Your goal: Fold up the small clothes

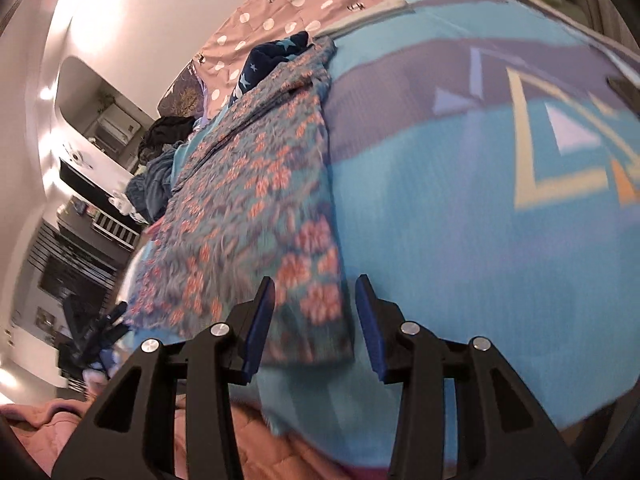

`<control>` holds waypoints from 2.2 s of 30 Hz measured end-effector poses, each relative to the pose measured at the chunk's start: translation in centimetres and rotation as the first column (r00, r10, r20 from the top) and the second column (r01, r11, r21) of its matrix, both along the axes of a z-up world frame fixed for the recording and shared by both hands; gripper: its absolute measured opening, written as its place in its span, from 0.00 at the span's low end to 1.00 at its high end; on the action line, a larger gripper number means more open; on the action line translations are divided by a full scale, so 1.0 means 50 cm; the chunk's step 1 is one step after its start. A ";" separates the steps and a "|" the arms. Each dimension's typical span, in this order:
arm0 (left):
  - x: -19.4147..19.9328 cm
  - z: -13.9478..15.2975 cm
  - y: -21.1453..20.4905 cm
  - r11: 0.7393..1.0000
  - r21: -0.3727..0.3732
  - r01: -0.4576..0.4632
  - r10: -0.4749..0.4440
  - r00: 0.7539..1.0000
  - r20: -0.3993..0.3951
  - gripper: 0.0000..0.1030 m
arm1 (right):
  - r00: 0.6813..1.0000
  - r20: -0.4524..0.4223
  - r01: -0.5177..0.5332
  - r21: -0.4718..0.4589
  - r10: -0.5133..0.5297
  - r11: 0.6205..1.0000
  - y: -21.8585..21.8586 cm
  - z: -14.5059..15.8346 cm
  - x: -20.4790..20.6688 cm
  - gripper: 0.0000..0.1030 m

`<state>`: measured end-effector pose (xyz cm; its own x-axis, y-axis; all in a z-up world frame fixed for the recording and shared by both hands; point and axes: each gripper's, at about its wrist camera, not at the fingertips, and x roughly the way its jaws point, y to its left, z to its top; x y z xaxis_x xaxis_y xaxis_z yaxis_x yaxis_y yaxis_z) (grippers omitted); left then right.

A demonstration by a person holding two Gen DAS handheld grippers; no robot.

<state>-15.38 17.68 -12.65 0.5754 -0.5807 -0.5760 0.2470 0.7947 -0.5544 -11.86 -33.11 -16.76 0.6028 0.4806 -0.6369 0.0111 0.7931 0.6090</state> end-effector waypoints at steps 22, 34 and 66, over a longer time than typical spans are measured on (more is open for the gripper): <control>0.023 -0.058 0.063 0.953 -0.274 -0.131 0.083 0.980 -0.181 0.07 | 0.993 0.066 -0.116 0.265 0.102 0.957 -0.021 -0.030 0.029 0.55; 0.027 -0.049 0.022 0.953 -0.300 -0.030 -0.028 0.982 -0.189 0.17 | 0.992 -0.021 -0.109 0.338 0.123 0.935 0.012 -0.037 0.012 0.52; -0.032 -0.009 0.115 0.974 -0.122 -0.189 0.173 0.976 -0.131 0.35 | 0.992 -0.081 0.101 0.024 -0.099 0.995 -0.077 0.005 -0.048 0.23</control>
<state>-17.00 23.44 -13.07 0.6099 -0.5491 -0.5714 0.0314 0.7372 -0.6750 -14.24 -36.95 -16.53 0.5967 0.4386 -0.6720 0.1386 0.7684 0.6247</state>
